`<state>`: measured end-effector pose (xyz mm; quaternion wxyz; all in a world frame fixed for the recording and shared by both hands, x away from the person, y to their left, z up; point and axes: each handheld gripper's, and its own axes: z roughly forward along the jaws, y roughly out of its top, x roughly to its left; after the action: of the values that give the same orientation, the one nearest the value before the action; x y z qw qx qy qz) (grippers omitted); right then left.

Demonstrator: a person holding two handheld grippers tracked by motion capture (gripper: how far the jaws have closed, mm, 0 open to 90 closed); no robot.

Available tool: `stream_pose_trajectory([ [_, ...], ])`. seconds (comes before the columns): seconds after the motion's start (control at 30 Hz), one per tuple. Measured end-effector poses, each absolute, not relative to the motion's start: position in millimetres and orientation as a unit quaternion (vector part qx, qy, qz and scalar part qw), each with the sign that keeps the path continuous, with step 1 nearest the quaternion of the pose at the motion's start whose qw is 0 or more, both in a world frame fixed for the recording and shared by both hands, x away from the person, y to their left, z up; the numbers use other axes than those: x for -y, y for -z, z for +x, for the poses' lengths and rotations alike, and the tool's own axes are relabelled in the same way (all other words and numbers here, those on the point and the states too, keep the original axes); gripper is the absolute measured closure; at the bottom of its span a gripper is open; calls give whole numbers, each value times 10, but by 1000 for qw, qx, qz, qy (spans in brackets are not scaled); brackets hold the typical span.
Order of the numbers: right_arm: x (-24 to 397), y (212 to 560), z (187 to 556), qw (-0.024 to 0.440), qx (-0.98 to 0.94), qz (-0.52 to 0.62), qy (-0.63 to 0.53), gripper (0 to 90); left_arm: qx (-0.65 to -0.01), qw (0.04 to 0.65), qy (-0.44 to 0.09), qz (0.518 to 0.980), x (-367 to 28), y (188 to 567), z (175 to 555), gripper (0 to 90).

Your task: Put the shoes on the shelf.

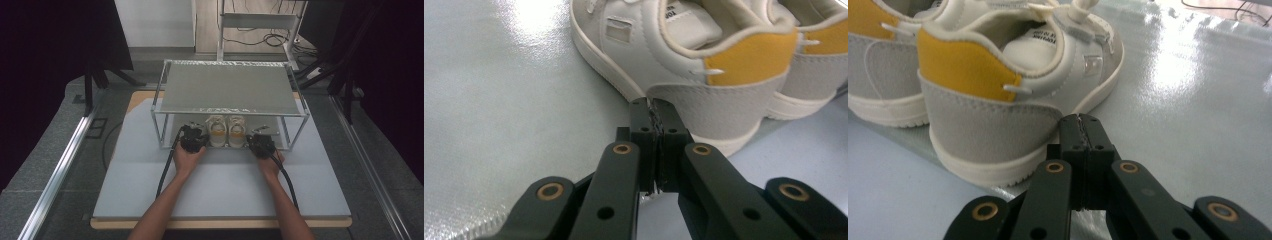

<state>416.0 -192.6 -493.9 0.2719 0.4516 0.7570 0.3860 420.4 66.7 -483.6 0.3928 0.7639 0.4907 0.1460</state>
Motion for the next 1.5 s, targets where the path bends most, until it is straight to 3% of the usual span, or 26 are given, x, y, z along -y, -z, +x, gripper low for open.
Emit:
stream_pose_trajectory([
  [0.33,1830,4890,4195,266,-763,452,-378,894,-495,390,-144,763,-633,4834,4231,891],
  [0.67,1872,4838,4075,271,-768,444,-374,888,-495,402,-144,757,-763,4769,4075,832],
  [1.03,1998,4735,3807,265,-766,423,-405,857,-469,445,-96,757,-881,4732,3814,633],
  [1.5,2187,4678,3327,201,-769,393,-461,715,-432,449,-112,774,-1101,4650,3291,505],
])
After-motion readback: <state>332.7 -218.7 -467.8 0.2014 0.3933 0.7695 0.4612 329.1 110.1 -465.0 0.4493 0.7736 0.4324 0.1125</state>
